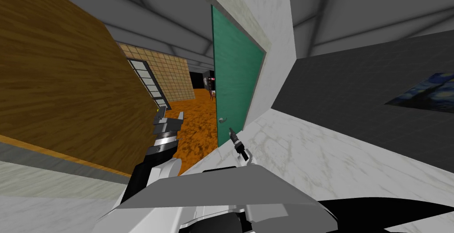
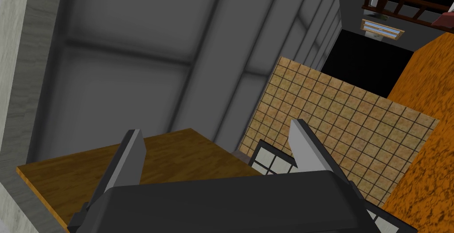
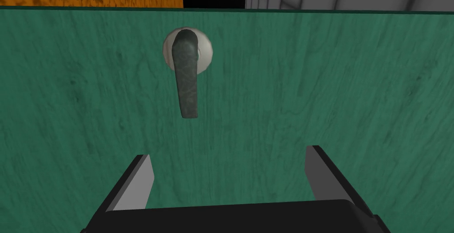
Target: Push the door open
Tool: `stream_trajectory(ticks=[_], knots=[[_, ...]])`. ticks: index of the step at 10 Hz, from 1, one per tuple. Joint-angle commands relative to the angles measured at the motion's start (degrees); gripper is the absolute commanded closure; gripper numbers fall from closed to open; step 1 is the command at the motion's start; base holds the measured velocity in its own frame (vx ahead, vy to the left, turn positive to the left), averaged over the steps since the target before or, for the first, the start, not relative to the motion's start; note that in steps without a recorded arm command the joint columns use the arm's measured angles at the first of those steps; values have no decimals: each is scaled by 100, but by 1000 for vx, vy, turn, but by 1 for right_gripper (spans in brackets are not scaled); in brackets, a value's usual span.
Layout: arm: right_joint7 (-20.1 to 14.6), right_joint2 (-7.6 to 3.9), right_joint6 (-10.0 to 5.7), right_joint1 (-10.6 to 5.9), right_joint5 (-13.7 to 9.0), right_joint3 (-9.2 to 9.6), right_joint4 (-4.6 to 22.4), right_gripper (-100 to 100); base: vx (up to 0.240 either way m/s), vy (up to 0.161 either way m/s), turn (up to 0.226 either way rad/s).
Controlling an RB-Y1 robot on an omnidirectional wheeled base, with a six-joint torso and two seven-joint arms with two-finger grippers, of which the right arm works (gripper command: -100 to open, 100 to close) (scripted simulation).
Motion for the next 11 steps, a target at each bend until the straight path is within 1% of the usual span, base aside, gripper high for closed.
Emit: stream_trajectory(ticks=[1,2,4,5,7,9,10,11], knots=[[-21,38,-63,-102,34,6,230,-100,92,-40,22],[-39,52,-89,-140,52,13,327,-100,71,-53,24],[-107,111,-191,-286,123,39,698,-100,102,-78,37],[-134,137,-230,-342,150,49,842,-100,134,-99,35],[-158,163,-266,-393,174,58,971,-100,94,-59,15],[-198,210,-326,-479,217,73,1192,-100,85,-42,21],[-179,199,-310,-448,205,69,1126,-100,34,-22,8],[-146,119,-311,-452,183,54,1152,-100,125,50,41]])
